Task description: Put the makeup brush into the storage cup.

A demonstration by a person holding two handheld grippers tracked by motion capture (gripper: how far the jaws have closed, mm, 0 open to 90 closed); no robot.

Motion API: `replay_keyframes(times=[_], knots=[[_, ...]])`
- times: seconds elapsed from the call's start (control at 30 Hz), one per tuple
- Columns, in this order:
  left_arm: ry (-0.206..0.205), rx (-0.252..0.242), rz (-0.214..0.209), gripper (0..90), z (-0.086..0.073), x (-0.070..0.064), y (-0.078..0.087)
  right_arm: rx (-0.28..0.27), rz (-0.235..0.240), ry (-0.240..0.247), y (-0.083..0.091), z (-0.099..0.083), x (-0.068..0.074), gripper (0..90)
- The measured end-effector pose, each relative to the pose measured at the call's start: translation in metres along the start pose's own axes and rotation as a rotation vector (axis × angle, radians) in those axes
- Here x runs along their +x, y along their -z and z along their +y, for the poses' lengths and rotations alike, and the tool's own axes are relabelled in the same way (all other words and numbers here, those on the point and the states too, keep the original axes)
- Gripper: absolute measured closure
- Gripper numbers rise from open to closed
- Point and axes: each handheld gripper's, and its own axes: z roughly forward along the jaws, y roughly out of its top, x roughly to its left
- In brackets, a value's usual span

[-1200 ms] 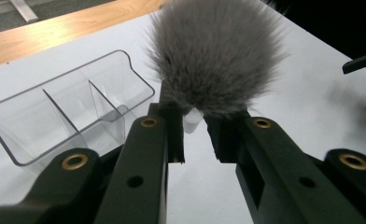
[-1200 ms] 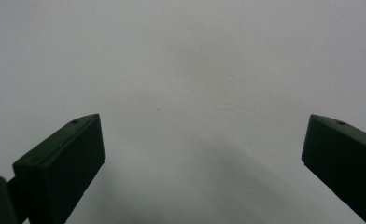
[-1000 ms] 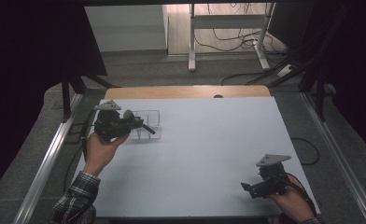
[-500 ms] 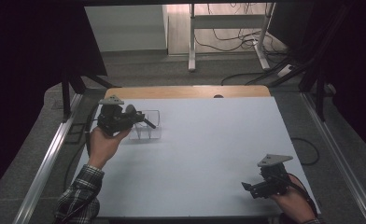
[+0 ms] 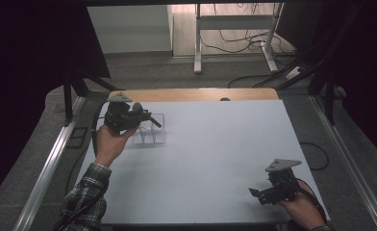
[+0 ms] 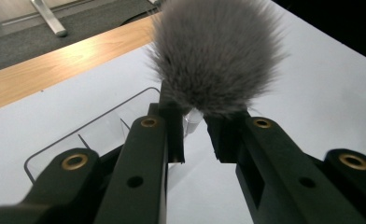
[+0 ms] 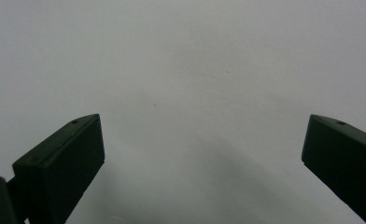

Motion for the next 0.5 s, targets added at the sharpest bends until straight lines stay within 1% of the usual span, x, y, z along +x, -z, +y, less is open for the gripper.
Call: replay_keyframes(times=[0.13, 0.27, 0.5], knots=[[0.005, 0.002, 0.009, 77.0, 0.002, 0.003, -0.004, -0.002, 0.000, -0.003, 0.000, 0.000, 0.000, 0.0], [-0.001, 0.008, 0.023, 77.0, 0.004, 0.004, -0.007, -0.003, -0.002, -0.003, 0.001, 0.000, 0.000, 0.0], [0.006, 0.015, 0.038, 77.0, 0.003, 0.007, -0.013, -0.006, -0.003, -0.006, 0.001, 0.000, -0.001, 0.0]])
